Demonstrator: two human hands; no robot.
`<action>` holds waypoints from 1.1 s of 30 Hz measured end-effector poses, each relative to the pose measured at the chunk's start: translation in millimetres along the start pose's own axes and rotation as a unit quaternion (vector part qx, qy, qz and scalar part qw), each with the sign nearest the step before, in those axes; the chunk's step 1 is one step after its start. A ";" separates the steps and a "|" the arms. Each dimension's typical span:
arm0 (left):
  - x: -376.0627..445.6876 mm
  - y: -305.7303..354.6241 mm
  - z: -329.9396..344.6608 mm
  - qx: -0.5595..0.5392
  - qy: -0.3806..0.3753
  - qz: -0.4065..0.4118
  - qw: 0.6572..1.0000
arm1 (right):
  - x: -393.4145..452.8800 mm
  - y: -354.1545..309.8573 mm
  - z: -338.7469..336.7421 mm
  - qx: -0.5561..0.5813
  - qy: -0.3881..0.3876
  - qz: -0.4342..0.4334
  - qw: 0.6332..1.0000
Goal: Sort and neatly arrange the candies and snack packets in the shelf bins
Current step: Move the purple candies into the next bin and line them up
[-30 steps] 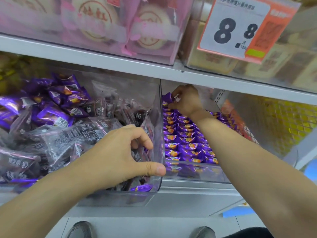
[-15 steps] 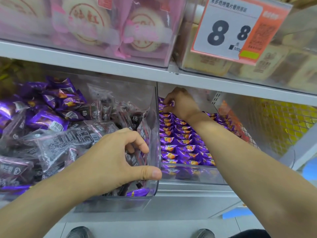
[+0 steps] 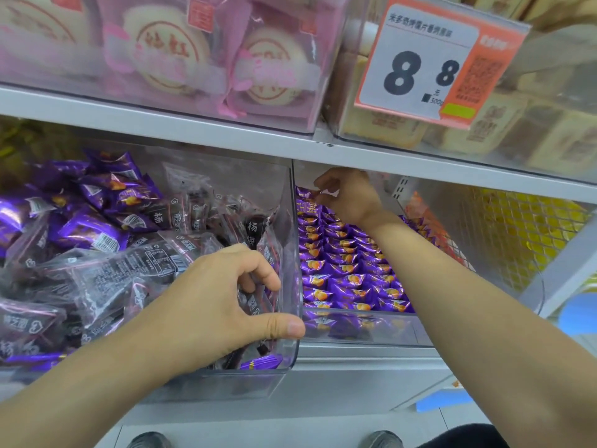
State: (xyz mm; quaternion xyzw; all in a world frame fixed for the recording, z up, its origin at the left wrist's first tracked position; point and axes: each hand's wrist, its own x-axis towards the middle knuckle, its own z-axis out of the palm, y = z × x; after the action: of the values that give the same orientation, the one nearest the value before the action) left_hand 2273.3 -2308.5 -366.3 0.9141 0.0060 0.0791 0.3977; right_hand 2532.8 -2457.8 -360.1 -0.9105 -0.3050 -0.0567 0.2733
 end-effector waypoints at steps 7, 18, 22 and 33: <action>-6.5 1.7 -18.0 0.033 0.037 0.059 0.997 | -67.8 -50.8 -38.1 0.223 -0.012 0.055 0.973; -44.8 -33.5 -79.4 0.190 -0.009 -0.022 0.982 | -115.6 -152.6 -38.9 0.020 -0.229 -0.222 0.948; -47.4 -37.6 -64.3 0.200 0.002 -0.002 0.980 | -93.1 -158.1 -32.1 -0.244 -0.295 -0.222 0.897; -17.0 -12.2 -13.6 0.237 -0.046 0.104 0.965 | -67.6 -151.5 -15.8 -0.208 -0.372 -0.160 0.891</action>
State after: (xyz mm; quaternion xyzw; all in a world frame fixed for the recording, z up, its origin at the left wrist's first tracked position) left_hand 2255.1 -2291.6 -368.4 0.9805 -0.0887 0.0743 0.1587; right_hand 2390.5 -2401.0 -294.9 -0.8400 -0.5070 0.1808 -0.0681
